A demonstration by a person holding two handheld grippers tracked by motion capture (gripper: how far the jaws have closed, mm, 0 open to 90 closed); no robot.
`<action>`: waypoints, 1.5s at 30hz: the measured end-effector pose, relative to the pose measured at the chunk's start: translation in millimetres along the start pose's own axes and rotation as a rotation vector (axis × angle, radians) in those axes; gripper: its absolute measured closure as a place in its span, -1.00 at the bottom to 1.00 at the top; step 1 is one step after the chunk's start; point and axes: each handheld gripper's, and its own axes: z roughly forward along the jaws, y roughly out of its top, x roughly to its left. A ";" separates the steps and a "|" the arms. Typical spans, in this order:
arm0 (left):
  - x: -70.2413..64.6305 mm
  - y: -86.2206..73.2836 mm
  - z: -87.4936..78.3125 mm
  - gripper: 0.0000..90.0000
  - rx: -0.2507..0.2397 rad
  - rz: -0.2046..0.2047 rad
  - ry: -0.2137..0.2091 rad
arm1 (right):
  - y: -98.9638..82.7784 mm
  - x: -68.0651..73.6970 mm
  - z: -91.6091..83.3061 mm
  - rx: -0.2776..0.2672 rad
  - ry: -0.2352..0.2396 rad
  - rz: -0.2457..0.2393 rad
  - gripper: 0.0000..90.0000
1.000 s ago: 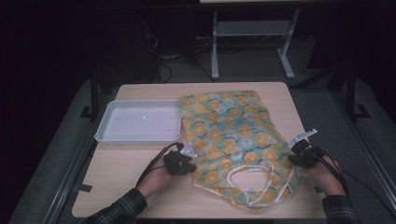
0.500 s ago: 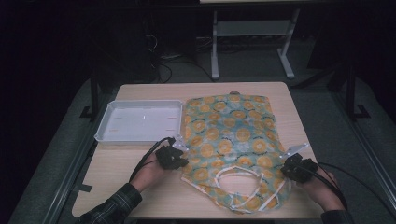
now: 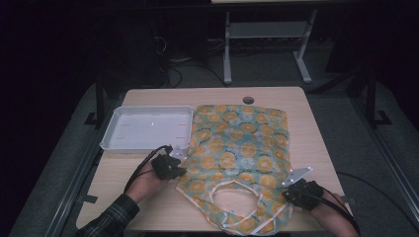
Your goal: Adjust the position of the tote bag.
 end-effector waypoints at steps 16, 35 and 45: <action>1.8 -13.9 -29.0 0.79 -0.080 -0.036 -0.106 | -3.0 -2.3 -22.8 -0.158 0.074 0.045 0.72; -39.5 -0.6 -25.8 -0.04 -0.141 0.032 -0.218 | 5.9 17.1 -18.5 -0.194 0.182 0.047 -0.04; -55.5 4.1 -5.0 -0.44 -0.108 0.074 -0.200 | 7.5 29.6 -10.0 -0.171 0.188 -0.003 -0.22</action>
